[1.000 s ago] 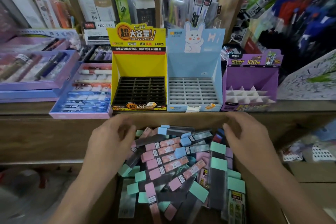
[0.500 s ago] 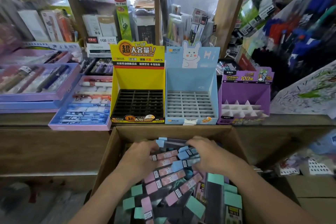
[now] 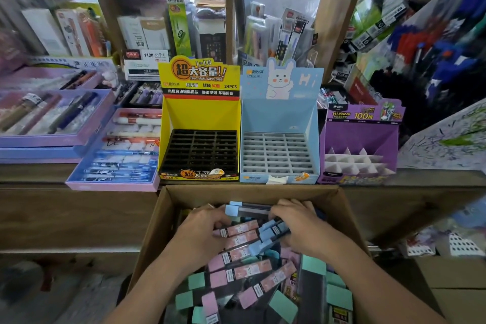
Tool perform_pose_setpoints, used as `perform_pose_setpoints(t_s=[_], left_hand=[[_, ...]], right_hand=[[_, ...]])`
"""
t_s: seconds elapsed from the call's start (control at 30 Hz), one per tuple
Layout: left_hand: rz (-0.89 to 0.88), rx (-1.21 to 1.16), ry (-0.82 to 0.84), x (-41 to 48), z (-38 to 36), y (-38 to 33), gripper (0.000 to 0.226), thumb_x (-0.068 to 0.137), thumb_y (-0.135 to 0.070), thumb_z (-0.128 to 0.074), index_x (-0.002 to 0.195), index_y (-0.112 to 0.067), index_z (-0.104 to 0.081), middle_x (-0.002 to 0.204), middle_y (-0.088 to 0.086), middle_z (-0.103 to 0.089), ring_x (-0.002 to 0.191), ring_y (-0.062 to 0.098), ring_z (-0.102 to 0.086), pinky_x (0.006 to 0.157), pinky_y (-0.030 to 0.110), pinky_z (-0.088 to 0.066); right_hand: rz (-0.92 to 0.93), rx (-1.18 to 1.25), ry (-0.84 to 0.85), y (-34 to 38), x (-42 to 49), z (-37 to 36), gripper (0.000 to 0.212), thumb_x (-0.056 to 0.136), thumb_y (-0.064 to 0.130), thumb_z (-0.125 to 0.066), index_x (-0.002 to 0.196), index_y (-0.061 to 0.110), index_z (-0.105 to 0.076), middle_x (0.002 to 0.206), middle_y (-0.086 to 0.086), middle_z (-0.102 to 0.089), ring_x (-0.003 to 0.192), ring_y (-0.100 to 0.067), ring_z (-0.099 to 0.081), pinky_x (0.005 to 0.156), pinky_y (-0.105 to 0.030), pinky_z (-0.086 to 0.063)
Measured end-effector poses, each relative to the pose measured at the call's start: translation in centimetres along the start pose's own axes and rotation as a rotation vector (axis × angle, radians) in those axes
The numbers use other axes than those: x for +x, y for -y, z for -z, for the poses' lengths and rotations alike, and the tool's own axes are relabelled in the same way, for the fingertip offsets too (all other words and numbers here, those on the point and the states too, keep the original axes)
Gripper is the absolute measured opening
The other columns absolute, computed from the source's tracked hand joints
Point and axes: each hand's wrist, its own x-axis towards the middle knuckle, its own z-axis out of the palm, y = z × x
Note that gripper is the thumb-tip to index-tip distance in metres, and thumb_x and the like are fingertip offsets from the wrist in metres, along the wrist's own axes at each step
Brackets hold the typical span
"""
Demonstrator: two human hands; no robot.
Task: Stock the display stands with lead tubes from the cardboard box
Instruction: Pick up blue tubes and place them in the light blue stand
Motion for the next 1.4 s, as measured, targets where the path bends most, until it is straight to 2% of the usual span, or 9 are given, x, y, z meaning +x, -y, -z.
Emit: perform_pose_setpoints(t_s=[0.2, 0.4, 0.57, 0.73, 0.9, 0.97, 1.1, 1.23, 1.4], left_hand=[[-0.065, -0.019, 0.009, 0.0, 0.1, -0.2, 0.026, 0.082, -0.027, -0.078, 0.106, -0.038, -0.07, 0.099, -0.021, -0.053, 0.095, 0.0, -0.053, 0.085, 0.023, -0.053], [-0.094, -0.031, 0.025, -0.2, 0.1, -0.7, 0.019, 0.083, -0.029, -0.077, 0.097, -0.04, -0.071, 0.096, -0.022, -0.051, 0.096, 0.003, -0.053, 0.086, 0.03, -0.054], [-0.078, -0.016, 0.02, -0.3, 0.0, -0.9, 0.021, 0.082, -0.024, -0.076, 0.096, -0.038, -0.072, 0.096, -0.02, -0.052, 0.095, 0.004, -0.054, 0.085, 0.032, -0.055], [-0.057, -0.036, 0.01, -0.5, 0.1, -1.1, 0.025, 0.083, -0.027, -0.077, 0.105, -0.037, -0.071, 0.1, -0.018, -0.054, 0.094, 0.002, -0.056, 0.084, 0.019, -0.05], [0.021, -0.458, 0.005, -0.8, 0.2, -2.3, 0.011, 0.083, -0.031, -0.082, 0.092, -0.027, -0.077, 0.092, -0.002, -0.072, 0.077, 0.003, -0.066, 0.067, 0.019, -0.054], [0.029, -0.641, 0.04, -0.9, 0.4, -2.9, 0.008, 0.085, -0.021, -0.08, 0.093, -0.024, -0.078, 0.092, 0.004, -0.076, 0.082, 0.012, -0.071, 0.073, 0.024, -0.057], [0.086, -0.858, 0.097, -1.2, 0.5, -4.3, 0.023, 0.084, -0.016, -0.08, 0.105, -0.01, -0.072, 0.101, 0.017, -0.075, 0.098, 0.03, -0.074, 0.087, 0.04, -0.061], [0.167, -1.0, 0.187, -1.7, 0.5, -5.3, 0.05, 0.077, -0.011, -0.086, 0.116, -0.003, -0.057, 0.107, 0.021, -0.073, 0.099, 0.037, -0.074, 0.084, 0.049, -0.061], [0.161, -1.065, 0.156, -1.4, 0.0, -6.0, 0.045, 0.085, -0.014, -0.079, 0.122, -0.007, -0.053, 0.104, 0.017, -0.076, 0.09, 0.04, -0.074, 0.079, 0.051, -0.061]], right_hand=[[-0.002, 0.127, -0.018, -0.2, -0.1, -0.1, 0.052, 0.085, 0.015, -0.079, 0.125, 0.039, -0.056, 0.127, 0.017, -0.047, 0.124, -0.02, -0.036, 0.107, -0.04, -0.04], [0.021, 0.134, 0.011, 0.2, -0.2, -0.1, 0.05, 0.087, 0.021, -0.079, 0.128, 0.036, -0.055, 0.123, 0.013, -0.04, 0.121, -0.017, -0.042, 0.104, -0.044, -0.045], [0.029, 0.148, -0.014, 0.4, -0.5, 0.4, 0.034, 0.084, 0.017, -0.08, 0.106, 0.032, -0.059, 0.118, 0.011, -0.054, 0.113, -0.016, -0.053, 0.097, -0.041, -0.05], [0.02, 0.289, -0.07, 0.8, -1.2, 1.0, 0.024, 0.084, 0.019, -0.082, 0.094, 0.026, -0.061, 0.097, 0.01, -0.067, 0.09, -0.008, -0.064, 0.082, -0.041, -0.057], [0.012, 0.728, -0.155, 1.7, -1.2, 2.3, 0.029, 0.082, 0.013, -0.084, 0.107, 0.022, -0.072, 0.104, 0.005, -0.077, 0.099, -0.009, -0.071, 0.088, -0.034, -0.059], [0.054, 0.907, -0.15, 2.3, -1.4, 2.7, 0.04, 0.082, 0.005, -0.082, 0.116, 0.025, -0.073, 0.109, 0.01, -0.078, 0.104, -0.007, -0.072, 0.09, -0.025, -0.058], [0.043, 1.173, -0.171, 3.0, -1.7, 2.8, 0.034, 0.084, 0.001, -0.08, 0.115, 0.016, -0.074, 0.107, -0.004, -0.08, 0.107, -0.023, -0.074, 0.095, -0.036, -0.059], [-0.038, 1.373, -0.213, 3.5, -1.5, 3.0, 0.032, 0.085, 0.0, -0.079, 0.115, 0.009, -0.073, 0.107, -0.01, -0.079, 0.107, -0.028, -0.073, 0.095, -0.038, -0.058], [-0.023, 1.377, -0.267, 4.4, -1.3, 3.3, 0.025, 0.085, 0.005, -0.081, 0.107, 0.015, -0.078, 0.101, -0.005, -0.081, 0.098, -0.019, -0.076, 0.082, -0.029, -0.061]])
